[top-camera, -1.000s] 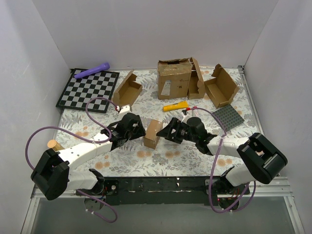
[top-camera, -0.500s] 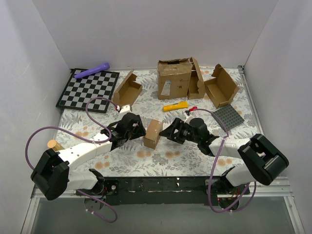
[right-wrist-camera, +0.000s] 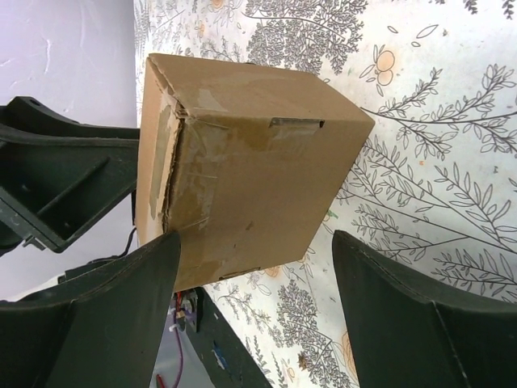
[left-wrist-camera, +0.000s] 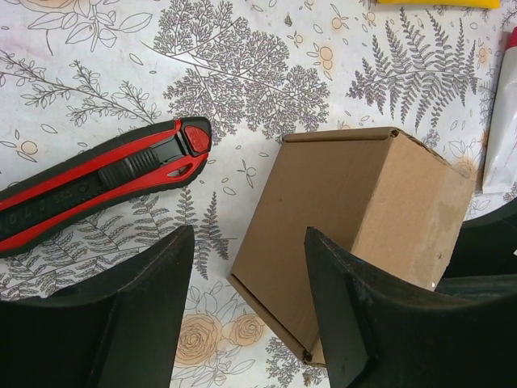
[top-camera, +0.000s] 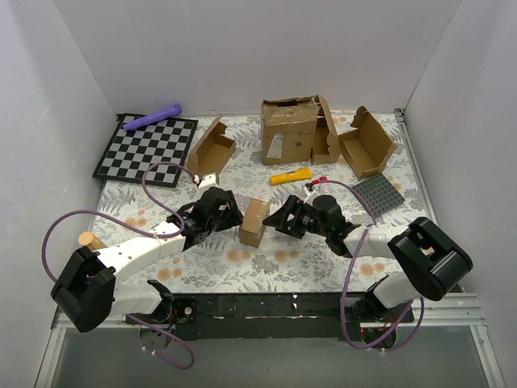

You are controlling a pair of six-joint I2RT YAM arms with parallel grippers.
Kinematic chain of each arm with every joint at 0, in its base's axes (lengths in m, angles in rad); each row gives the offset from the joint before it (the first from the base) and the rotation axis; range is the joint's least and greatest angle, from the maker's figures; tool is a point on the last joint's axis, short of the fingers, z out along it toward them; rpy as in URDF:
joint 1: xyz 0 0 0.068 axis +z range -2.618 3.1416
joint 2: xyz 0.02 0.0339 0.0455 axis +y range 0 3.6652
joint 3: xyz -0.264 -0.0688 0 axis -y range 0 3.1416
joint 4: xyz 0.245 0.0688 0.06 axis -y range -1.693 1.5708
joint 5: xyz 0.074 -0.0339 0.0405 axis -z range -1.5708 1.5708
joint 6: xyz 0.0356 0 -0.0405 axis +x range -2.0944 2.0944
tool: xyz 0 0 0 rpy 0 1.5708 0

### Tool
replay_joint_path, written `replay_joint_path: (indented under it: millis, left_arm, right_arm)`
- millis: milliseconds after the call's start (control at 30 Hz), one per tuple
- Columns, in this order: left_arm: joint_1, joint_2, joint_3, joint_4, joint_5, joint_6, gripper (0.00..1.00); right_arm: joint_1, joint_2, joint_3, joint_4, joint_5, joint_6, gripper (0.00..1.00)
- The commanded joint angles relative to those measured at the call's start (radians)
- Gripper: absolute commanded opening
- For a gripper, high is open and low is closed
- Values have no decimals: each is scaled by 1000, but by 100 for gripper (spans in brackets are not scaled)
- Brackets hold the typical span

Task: Unpack the express box

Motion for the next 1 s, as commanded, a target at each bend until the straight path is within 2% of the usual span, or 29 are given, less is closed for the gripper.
replay_joint_path:
  millis: [0, 233, 633, 967]
  left_arm:
    - [2, -16, -19, 25, 32, 13, 57]
    - [2, -15, -33, 43, 55, 12, 57]
    - [1, -21, -40, 77, 92, 33, 56]
    - [-4, -26, -40, 91, 101, 35, 56]
  right_arm:
    - [-4, -1, 28, 99, -19, 22, 83]
    - [-3, 29, 23, 162, -60, 45, 83]
    - [-3, 111, 8, 386, -123, 146, 82]
    - [-3, 123, 15, 326, -125, 117, 79]
